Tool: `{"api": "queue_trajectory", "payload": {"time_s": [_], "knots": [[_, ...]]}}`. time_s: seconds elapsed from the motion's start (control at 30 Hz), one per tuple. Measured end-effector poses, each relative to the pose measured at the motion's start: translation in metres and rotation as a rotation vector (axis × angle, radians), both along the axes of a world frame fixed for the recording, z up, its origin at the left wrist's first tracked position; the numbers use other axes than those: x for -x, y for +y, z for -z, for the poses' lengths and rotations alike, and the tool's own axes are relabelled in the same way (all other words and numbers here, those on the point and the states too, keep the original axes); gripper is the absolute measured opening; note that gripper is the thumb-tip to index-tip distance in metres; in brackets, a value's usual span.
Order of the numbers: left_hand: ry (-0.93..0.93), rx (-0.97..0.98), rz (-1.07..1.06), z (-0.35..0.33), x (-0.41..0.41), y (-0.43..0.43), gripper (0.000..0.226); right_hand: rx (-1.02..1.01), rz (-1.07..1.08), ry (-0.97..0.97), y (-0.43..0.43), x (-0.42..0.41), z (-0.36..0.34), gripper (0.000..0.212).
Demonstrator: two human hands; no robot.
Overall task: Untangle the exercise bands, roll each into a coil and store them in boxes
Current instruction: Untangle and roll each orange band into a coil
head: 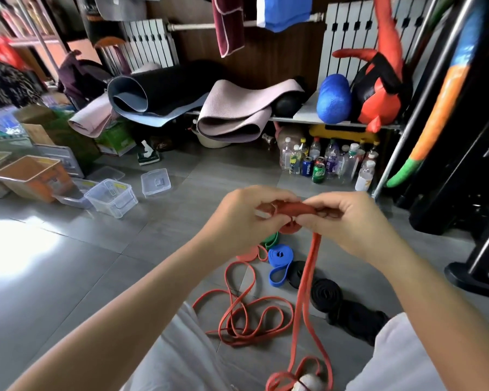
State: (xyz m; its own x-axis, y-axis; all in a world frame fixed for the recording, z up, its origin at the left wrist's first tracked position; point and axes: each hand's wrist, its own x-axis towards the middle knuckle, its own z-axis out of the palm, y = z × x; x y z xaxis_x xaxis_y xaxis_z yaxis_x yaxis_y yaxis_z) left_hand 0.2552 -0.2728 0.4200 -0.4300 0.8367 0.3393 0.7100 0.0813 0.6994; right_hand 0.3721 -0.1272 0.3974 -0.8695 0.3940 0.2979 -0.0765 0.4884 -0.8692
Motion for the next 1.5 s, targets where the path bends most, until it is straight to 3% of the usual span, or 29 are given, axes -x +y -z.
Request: {"api": "queue_trajectory", "payload": {"time_s": [0.1, 0.27, 0.33, 0.4, 0.57, 0.63, 0.73, 0.83, 0.93, 1.03, 1.13, 1.27, 1.37, 1.43, 1.5], "knots": [[-0.345, -0.204, -0.004, -0.018, 0.001, 0.011, 0.032, 0.174, -0.025, 0.15, 0.005, 0.006, -0.021, 0.014], [-0.762, -0.421, -0.002, -0.037, 0.004, 0.029, 0.026, 0.427, 0.019, 0.298, 0.005, 0.022, -0.043, 0.012], [-0.86, -0.446, 0.015, -0.041, 0.006, 0.033, 0.026, 0.43, 0.026, 0.314, 0.007, 0.026, -0.051, 0.014], [-0.743, -0.427, 0.009, -0.049, 0.009, 0.035, 0.026, 0.31, 0.022, 0.272, 0.013, 0.029, -0.064, 0.018], [0.232, -0.184, 0.035, -0.082, 0.031, 0.031, 0.05, -0.029, -0.016, 0.04, 0.028, 0.035, -0.096, 0.022], [0.387, -0.13, 0.05, -0.092, 0.037, 0.032, 0.041, -0.067, -0.014, 0.025, 0.031, 0.037, -0.106, 0.018], [0.241, -0.209, -0.012, -0.102, 0.043, 0.035, 0.039, -0.028, 0.013, 0.085, 0.034, 0.036, -0.119, 0.018], [-0.085, -0.358, -0.034, -0.108, 0.042, 0.041, 0.043, 0.042, 0.04, 0.118, 0.035, 0.036, -0.125, 0.015], [-0.44, -0.499, -0.039, -0.11, 0.035, 0.046, 0.036, 0.227, 0.07, 0.174, 0.028, 0.038, -0.125, 0.01], [-0.61, -0.571, -0.014, -0.106, 0.021, 0.05, 0.031, 0.437, 0.104, 0.293, 0.018, 0.041, -0.127, 0.013], [-0.53, -0.56, -0.051, -0.102, 0.018, 0.048, 0.028, 0.339, 0.106, 0.273, 0.015, 0.039, -0.131, 0.018], [0.089, -0.32, -0.105, -0.111, 0.041, 0.041, 0.039, 0.084, 0.037, 0.142, 0.024, 0.033, -0.135, 0.017], [0.3, -0.145, 0.033, -0.118, 0.046, 0.041, 0.051, -0.049, 0.031, 0.062, 0.03, 0.039, -0.134, 0.019], [0.29, -0.151, 0.021, -0.117, 0.051, 0.043, 0.054, -0.014, 0.03, 0.082, 0.034, 0.046, -0.131, 0.025], [0.039, -0.245, 0.013, -0.11, 0.056, 0.049, 0.053, 0.128, 0.018, 0.177, 0.04, 0.052, -0.128, 0.031]]}}
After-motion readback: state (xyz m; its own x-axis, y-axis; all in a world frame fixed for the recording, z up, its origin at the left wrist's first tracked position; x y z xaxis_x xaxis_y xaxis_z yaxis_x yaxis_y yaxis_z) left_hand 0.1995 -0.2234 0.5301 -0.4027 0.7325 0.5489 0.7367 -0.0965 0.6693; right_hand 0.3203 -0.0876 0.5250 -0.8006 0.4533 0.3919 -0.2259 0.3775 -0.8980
